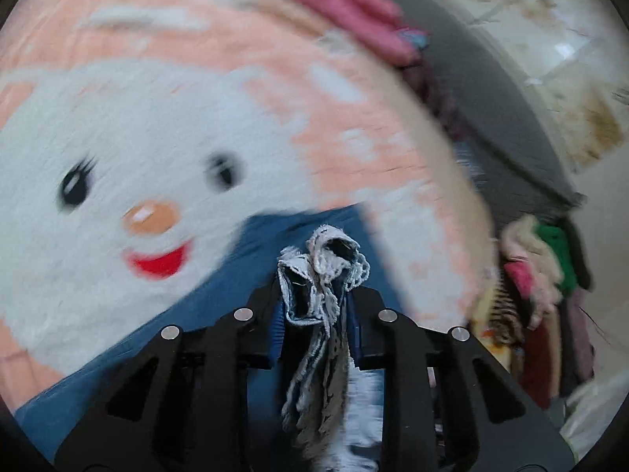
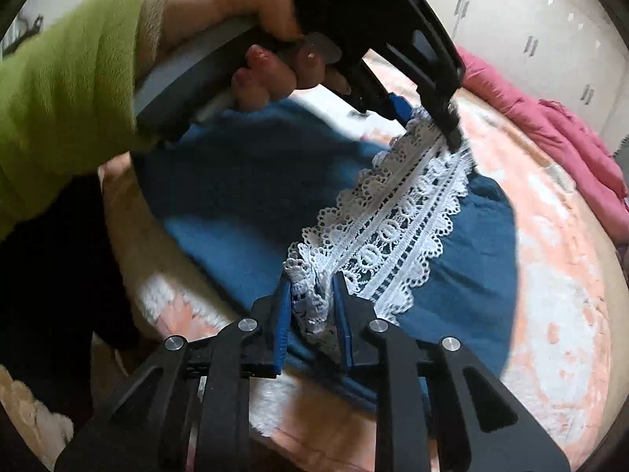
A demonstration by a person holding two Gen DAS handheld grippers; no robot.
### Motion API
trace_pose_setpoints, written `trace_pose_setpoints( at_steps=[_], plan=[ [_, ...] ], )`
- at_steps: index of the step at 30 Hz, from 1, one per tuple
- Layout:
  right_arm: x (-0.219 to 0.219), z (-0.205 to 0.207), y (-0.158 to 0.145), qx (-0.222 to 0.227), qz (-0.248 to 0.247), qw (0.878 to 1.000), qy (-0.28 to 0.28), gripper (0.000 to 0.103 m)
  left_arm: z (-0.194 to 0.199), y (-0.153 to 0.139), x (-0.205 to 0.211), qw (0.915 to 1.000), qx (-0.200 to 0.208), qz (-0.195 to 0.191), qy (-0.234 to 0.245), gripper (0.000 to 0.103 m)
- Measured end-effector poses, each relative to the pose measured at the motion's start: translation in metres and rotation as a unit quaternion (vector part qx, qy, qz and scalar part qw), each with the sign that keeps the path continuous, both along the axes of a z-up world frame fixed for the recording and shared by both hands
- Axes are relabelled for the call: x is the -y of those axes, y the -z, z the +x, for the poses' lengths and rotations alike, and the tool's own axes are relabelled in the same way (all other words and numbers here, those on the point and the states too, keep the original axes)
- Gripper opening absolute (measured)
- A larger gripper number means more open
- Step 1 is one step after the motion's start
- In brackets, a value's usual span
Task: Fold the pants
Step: 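Lay the folded lace hem flat on the pants and open both grippers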
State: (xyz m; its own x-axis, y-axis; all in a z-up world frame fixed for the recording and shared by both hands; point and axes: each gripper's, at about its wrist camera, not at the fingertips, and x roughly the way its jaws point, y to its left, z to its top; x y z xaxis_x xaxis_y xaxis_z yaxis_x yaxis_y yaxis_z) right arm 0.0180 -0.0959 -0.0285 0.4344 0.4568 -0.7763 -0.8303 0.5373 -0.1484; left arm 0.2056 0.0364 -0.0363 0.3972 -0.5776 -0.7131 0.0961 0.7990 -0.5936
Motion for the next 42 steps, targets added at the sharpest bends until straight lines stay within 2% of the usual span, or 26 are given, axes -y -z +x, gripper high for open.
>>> trace_pose_setpoints(
  at_steps=[1, 3, 6, 10, 12, 14, 15, 17, 19, 23, 25, 29, 30, 31, 33, 36, 38, 40, 42],
  plan=[
    [-0.001, 0.0, 0.0, -0.004, 0.004, 1.0, -0.002, 0.022, 0.002, 0.013, -0.007, 0.9995, -0.025, 0.007, -0.016, 0.017],
    [0.001, 0.002, -0.002, -0.015, 0.013, 1.0, 0.002, 0.023, 0.005, 0.02, -0.014, 0.9987, -0.042, -0.014, -0.027, 0.017],
    [0.005, 0.004, -0.01, -0.032, 0.047, 0.998, -0.008, 0.023, 0.0, 0.012, -0.016, 0.999, -0.032, -0.005, -0.031, 0.017],
    [0.003, 0.003, -0.006, -0.027, 0.033, 0.999, -0.01, 0.023, -0.005, -0.008, -0.014, 0.9994, 0.003, 0.018, -0.03, 0.017],
    [0.001, 0.005, -0.002, -0.044, 0.029, 0.999, -0.013, 0.035, -0.003, -0.005, -0.012, 0.9985, 0.002, 0.045, -0.03, 0.017],
    [0.001, 0.007, -0.004, -0.05, 0.037, 0.998, -0.022, 0.043, 0.0, 0.01, -0.012, 0.9967, -0.023, 0.069, -0.034, 0.02],
    [0.004, 0.006, -0.007, -0.061, 0.048, 0.997, -0.027, 0.052, 0.001, 0.015, -0.014, 0.9966, -0.03, 0.066, -0.037, 0.02],
    [0.014, 0.008, -0.016, -0.085, 0.082, 0.992, -0.034, 0.063, 0.002, 0.012, -0.019, 0.9973, -0.026, 0.055, -0.041, 0.023],
    [0.027, 0.011, -0.025, -0.085, 0.109, 0.99, -0.032, 0.064, -0.002, 0.002, -0.025, 0.9974, -0.008, 0.052, -0.049, 0.027],
    [0.072, 0.035, -0.041, -0.077, 0.168, 0.982, 0.037, 0.064, -0.012, -0.015, -0.036, 0.9954, 0.013, 0.061, -0.073, 0.033],
    [0.089, 0.048, -0.042, -0.07, 0.175, 0.979, 0.076, 0.064, -0.022, -0.026, -0.036, 0.9931, 0.026, 0.076, -0.085, 0.036],
    [0.103, 0.064, -0.028, -0.074, 0.138, 0.979, 0.134, 0.062, -0.044, -0.046, -0.018, 0.9924, 0.07, 0.078, -0.064, 0.036],
    [0.102, 0.066, -0.023, -0.08, 0.128, 0.978, 0.141, 0.054, -0.05, -0.049, -0.009, 0.9928, 0.079, 0.074, -0.051, 0.036],
    [0.101, 0.069, -0.017, -0.092, 0.114, 0.979, 0.142, 0.051, -0.055, -0.049, 0.003, 0.9932, 0.086, 0.069, -0.035, 0.036],
    [0.094, 0.067, -0.004, -0.099, 0.091, 0.98, 0.145, 0.049, -0.061, -0.045, 0.019, 0.9935, 0.088, 0.071, -0.014, 0.036],
    [0.087, 0.063, 0.007, -0.106, 0.065, 0.982, 0.145, 0.05, -0.061, -0.022, 0.042, 0.992, 0.06, 0.11, 0.009, 0.036],
    [0.086, 0.064, 0.011, -0.111, 0.056, 0.981, 0.147, 0.05, -0.057, -0.001, 0.051, 0.9877, 0.035, 0.152, 0.013, 0.034],
    [0.083, 0.064, 0.013, -0.11, 0.049, 0.982, 0.147, 0.05, -0.057, 0.006, 0.056, 0.9832, 0.034, 0.179, 0.015, 0.032],
    [0.082, 0.063, 0.014, -0.109, 0.047, 0.982, 0.146, 0.051, -0.057, 0.004, 0.058, 0.981, 0.04, 0.189, 0.016, 0.033]
  ],
)
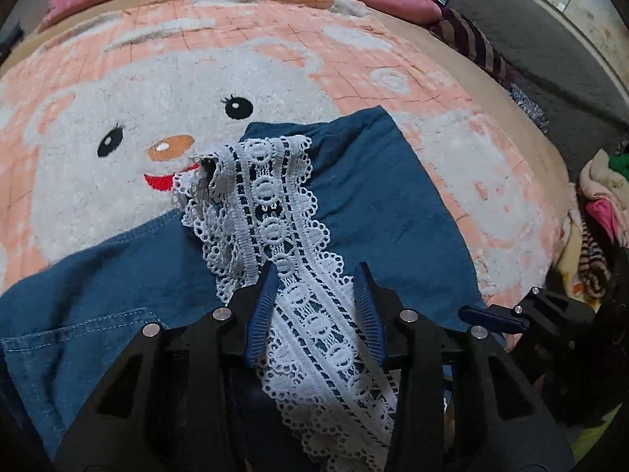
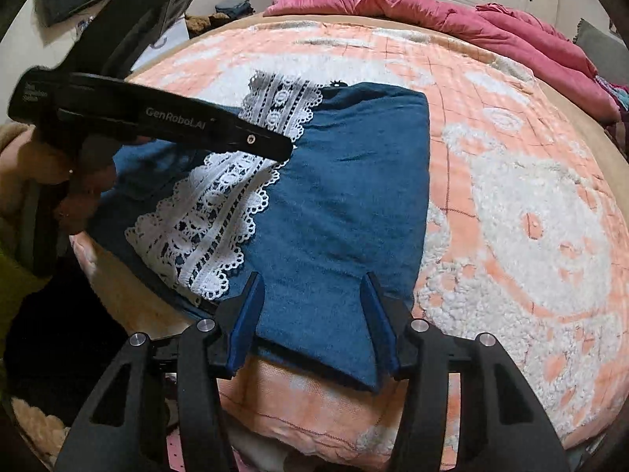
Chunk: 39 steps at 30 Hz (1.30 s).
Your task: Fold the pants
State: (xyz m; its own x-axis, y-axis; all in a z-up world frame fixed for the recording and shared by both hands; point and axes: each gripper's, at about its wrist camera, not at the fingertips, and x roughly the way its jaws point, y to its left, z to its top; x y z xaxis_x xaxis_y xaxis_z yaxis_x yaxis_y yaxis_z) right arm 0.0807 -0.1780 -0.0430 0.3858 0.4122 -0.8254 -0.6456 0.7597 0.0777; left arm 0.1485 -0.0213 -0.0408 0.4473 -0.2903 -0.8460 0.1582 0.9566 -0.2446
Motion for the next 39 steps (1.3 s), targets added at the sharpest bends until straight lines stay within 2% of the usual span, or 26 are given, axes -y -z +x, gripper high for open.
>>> trace_pose_setpoints(
  at_steps=[4, 5, 6, 8, 11, 15, 24, 33, 39],
  plan=[
    [0.009, 0.003, -0.011, -0.003, 0.046, 0.999, 0.001, 0.059, -0.008, -0.008, -0.005, 0.9998, 0.012, -0.012, -0.012, 0.037],
    [0.013, 0.003, -0.017, 0.001, 0.06, 0.998, 0.005, 0.063, -0.013, -0.013, -0.007, 0.9996, 0.019, -0.013, -0.015, 0.05],
    [0.015, 0.003, -0.021, 0.005, 0.067, 0.998, 0.009, 0.066, -0.017, -0.016, -0.008, 0.9994, 0.025, -0.004, -0.022, 0.058],
    [0.019, 0.005, -0.025, 0.005, 0.077, 0.997, 0.015, 0.066, -0.023, -0.022, -0.008, 0.9985, 0.038, 0.017, -0.035, 0.058],
    [0.02, 0.004, -0.03, 0.012, 0.077, 0.997, 0.022, 0.07, -0.033, -0.03, -0.01, 0.9979, 0.047, 0.007, -0.044, 0.06],
    [0.023, 0.002, -0.034, 0.034, 0.066, 0.997, 0.035, 0.079, -0.051, -0.039, -0.016, 0.9961, 0.063, 0.002, -0.062, 0.072],
    [0.027, 0.004, -0.041, 0.051, 0.076, 0.994, 0.059, 0.094, -0.098, -0.05, -0.026, 0.9923, 0.078, -0.006, -0.096, 0.092],
    [0.005, 0.0, -0.05, 0.06, 0.091, 0.993, 0.038, 0.097, -0.137, -0.057, -0.062, 0.9854, 0.082, 0.007, -0.149, 0.093],
    [-0.021, -0.002, -0.051, 0.043, 0.095, 0.995, 0.009, 0.098, -0.152, -0.058, -0.105, 0.9767, 0.082, 0.003, -0.198, 0.093]
  ],
)
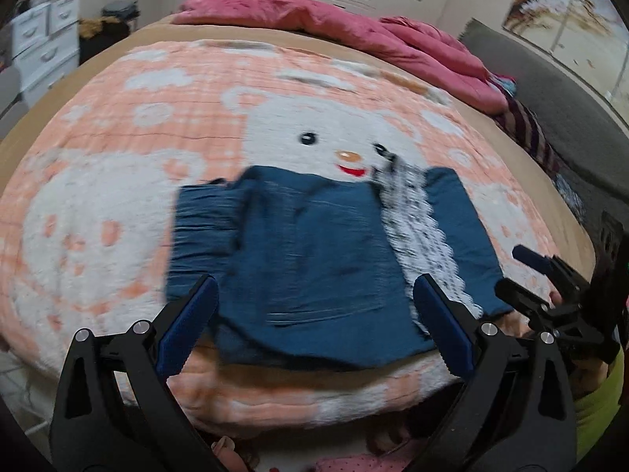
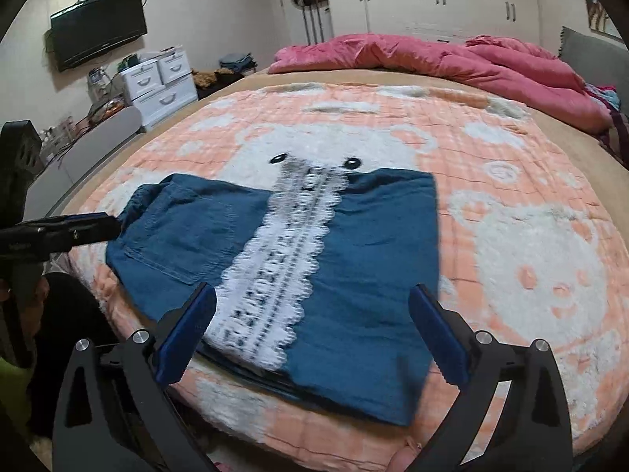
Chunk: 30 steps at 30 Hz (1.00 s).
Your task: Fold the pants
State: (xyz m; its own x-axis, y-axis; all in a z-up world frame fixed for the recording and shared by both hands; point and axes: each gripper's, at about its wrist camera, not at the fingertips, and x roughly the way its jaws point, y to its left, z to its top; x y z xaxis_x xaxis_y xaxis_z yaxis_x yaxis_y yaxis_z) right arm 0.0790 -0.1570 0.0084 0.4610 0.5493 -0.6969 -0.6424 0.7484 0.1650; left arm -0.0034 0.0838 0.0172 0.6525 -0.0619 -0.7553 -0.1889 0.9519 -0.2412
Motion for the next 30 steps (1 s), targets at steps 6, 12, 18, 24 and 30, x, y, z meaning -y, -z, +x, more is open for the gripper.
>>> trace_pose_setpoints(
  at_steps=[6, 12, 18, 24, 30],
  plan=[
    [-0.041, 0.012, -0.008, -0.025, -0.01, 0.999, -0.043, 0.098, -0.003, 0.018, -0.03, 0.9992, -0.026, -0.023, -0.021, 0.093],
    [-0.102, 0.031, -0.016, -0.025, -0.035, 0.994, -0.096, 0.098, -0.007, 0.036, -0.055, 0.9966, -0.037, -0.064, -0.037, 0.093],
    [-0.166, 0.054, -0.008, -0.071, -0.045, 0.984, -0.157, 0.098, -0.004, 0.048, -0.062, 0.9939, -0.047, -0.093, -0.035, 0.093],
    [-0.214, 0.062, -0.007, -0.08, -0.063, 0.973, -0.208, 0.098, 0.001, 0.053, -0.061, 0.994, -0.054, -0.088, -0.035, 0.074],
    [-0.25, 0.06, 0.003, -0.107, -0.083, 0.953, -0.272, 0.096, 0.004, 0.055, -0.062, 0.9935, -0.051, -0.095, -0.036, 0.068]
  ],
)
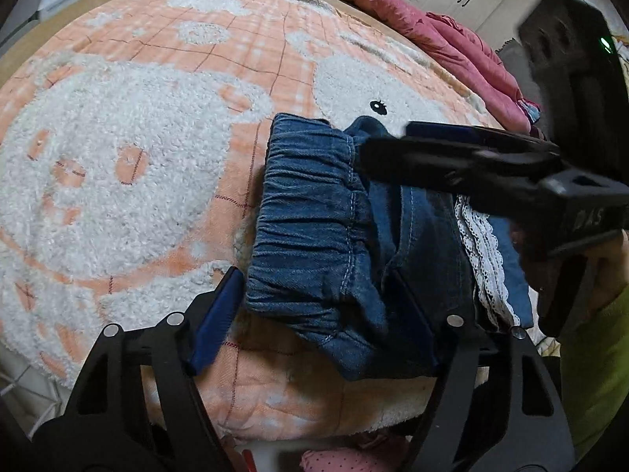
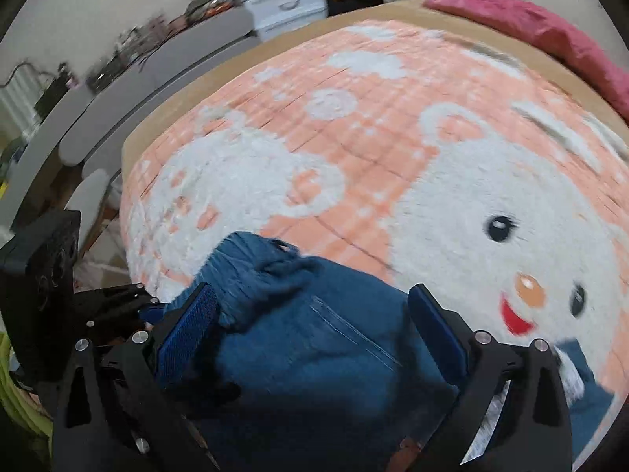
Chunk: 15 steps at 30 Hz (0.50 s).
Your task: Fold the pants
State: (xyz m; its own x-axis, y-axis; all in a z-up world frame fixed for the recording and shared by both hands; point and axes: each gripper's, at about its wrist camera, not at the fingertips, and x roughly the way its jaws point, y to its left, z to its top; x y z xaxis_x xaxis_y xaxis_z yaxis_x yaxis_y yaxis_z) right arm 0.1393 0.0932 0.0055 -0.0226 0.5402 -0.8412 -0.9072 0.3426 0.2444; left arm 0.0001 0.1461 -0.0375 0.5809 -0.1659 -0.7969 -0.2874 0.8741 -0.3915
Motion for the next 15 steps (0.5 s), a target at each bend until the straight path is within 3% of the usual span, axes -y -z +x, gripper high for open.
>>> trace_pose_setpoints(
  at_steps=[2, 6, 8, 9, 13, 15],
  plan=[
    [-0.01, -0.001, 0.006, -0.008, -0.008, 1.0, -0.019, 0.094, 0.0, 0.0, 0.001, 1.0, 0.001, 0.0, -0.001, 0.068],
    [-0.026, -0.004, 0.023, -0.014, -0.03, 0.998, -0.05, 0.066, 0.001, 0.0, 0.001, 1.0, 0.001, -0.001, -0.002, 0.068],
    [-0.028, -0.006, 0.027, -0.013, -0.024, 0.998, -0.051, 0.059, 0.0, 0.001, 0.001, 1.0, 0.0, -0.003, -0.005, 0.068],
    [-0.027, -0.006, 0.026, -0.023, -0.016, 0.998, -0.05, 0.043, -0.001, 0.001, 0.0, 1.0, 0.0, -0.006, -0.006, 0.068],
    [-0.014, -0.012, 0.016, -0.018, 0.01, 0.999, -0.047, 0.032, 0.002, 0.0, -0.003, 0.9998, 0.005, -0.013, -0.011, 0.074],
    [-0.001, -0.005, 0.007, -0.047, 0.036, 0.998, -0.035, 0.029, 0.002, -0.002, -0.003, 0.9998, 0.007, -0.013, -0.012, 0.076]
  ],
)
